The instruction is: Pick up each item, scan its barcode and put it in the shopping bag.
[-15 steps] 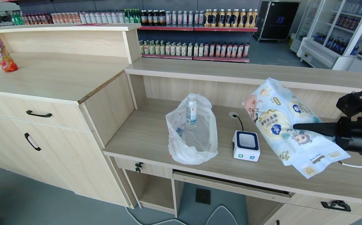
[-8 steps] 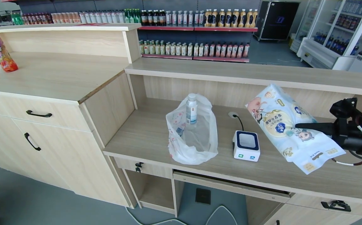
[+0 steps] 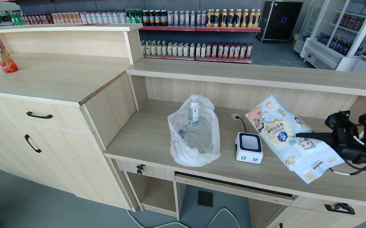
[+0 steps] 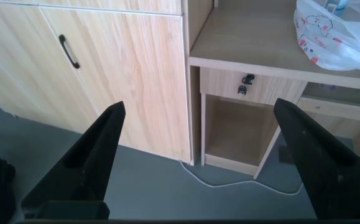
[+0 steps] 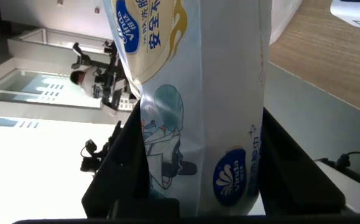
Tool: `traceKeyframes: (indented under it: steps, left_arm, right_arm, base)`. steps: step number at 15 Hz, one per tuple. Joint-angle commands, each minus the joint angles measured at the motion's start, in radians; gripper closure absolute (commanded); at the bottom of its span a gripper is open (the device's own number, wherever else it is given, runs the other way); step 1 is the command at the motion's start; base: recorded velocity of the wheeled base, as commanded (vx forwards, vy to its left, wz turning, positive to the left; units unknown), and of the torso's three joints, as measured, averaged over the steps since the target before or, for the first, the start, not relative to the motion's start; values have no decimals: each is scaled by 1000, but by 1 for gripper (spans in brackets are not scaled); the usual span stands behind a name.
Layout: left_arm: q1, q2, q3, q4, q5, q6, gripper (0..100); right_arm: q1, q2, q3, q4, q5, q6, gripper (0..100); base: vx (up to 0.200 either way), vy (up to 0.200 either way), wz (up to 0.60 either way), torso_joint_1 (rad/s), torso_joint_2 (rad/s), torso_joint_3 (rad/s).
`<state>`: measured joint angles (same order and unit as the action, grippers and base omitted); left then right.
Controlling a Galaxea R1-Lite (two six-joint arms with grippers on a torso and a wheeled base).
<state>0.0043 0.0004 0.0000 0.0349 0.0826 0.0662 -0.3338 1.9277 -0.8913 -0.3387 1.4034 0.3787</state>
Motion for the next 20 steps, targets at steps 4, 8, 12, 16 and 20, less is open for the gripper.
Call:
traceKeyframes:
  steps: [4,8,12,16,20]
  left_arm:
    - [0,0,0,0,0,0,0]
    - [0,0,0,0,0,0,0]
    - [0,0,0,0,0,0,0]
    - [0,0,0,0,0,0,0]
    - [0,0,0,0,0,0,0]
  right_arm:
    - [-7,50,31,1,0,-34,100]
    - [-7,76,38,1,-1,-64,100]
    - [-27,99,29,-2,-3,-64,100]
    - [-37,136,-17,-3,-7,-66,100]
    - [-48,162,-57,-3,-17,-86,100]
  base:
    - [0,0,0,0,0,0]
    - [0,0,0,0,0,0]
    - [0,0,0,0,0,0]
    - [0,0,0,0,0,0]
    - [0,0,0,0,0,0]
